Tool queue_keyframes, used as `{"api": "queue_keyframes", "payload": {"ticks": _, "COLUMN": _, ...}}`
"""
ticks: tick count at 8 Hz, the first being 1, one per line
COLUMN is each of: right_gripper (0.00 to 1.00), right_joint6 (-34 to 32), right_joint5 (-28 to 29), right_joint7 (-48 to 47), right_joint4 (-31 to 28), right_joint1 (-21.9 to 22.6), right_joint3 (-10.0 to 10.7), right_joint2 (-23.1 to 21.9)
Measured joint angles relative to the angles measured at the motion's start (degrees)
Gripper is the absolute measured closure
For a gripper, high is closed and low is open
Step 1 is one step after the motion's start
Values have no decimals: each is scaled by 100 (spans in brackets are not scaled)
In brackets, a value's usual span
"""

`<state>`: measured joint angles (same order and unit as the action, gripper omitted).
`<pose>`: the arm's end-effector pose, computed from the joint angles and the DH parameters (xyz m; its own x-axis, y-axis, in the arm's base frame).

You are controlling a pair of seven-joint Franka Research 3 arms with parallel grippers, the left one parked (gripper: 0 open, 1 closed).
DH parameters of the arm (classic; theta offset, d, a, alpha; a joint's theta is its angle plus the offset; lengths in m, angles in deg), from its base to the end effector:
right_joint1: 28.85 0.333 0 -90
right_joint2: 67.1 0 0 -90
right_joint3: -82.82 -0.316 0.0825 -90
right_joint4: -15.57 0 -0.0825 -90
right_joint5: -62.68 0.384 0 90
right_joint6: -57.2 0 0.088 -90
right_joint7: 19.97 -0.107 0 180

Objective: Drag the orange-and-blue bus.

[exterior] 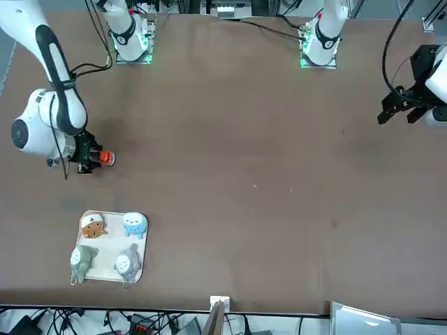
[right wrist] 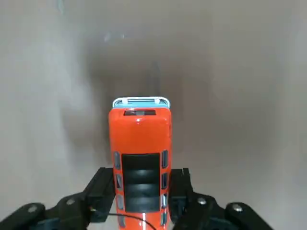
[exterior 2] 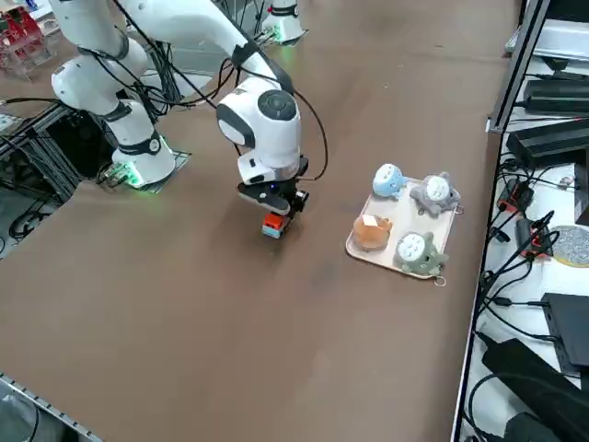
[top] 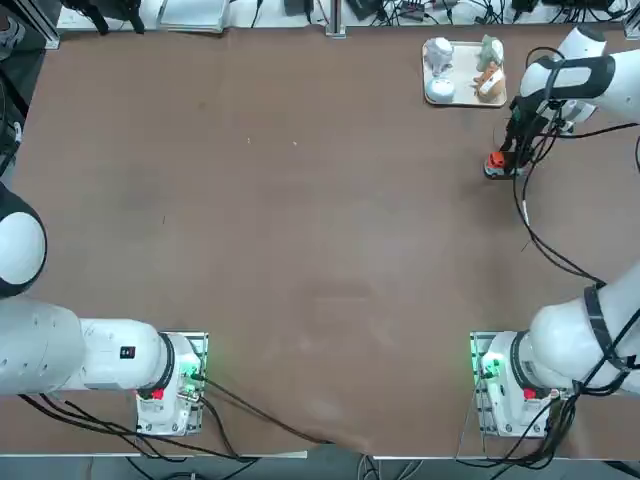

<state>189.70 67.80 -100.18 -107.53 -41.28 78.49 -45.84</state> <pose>0.5415 -0.0748 0.2114 -0.0507 -0.9922 -0.1135 -0.9811 0.0283 0.1912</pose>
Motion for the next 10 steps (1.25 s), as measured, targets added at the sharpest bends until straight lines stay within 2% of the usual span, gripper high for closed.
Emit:
{"api": "queue_keyframes", "payload": {"ticks": 3, "right_gripper": 40, "right_joint6": 107, "right_joint5": 162, "right_joint7": -363, "right_joint4": -139, "right_joint1": 14, "right_joint3": -304, "right_joint2": -55}}
{"api": "queue_keyframes", "payload": {"ticks": 7, "right_gripper": 40, "right_joint6": 954, "right_joint5": 281, "right_joint7": -1467, "right_joint4": -629, "right_joint1": 25, "right_joint3": -1028, "right_joint2": -215}}
{"api": "queue_keyframes", "payload": {"ticks": 10, "right_gripper": 40, "right_joint6": 1492, "right_joint5": 304, "right_joint7": -1858, "right_joint4": -822, "right_joint1": 140, "right_joint3": -1398, "right_joint2": -234}}
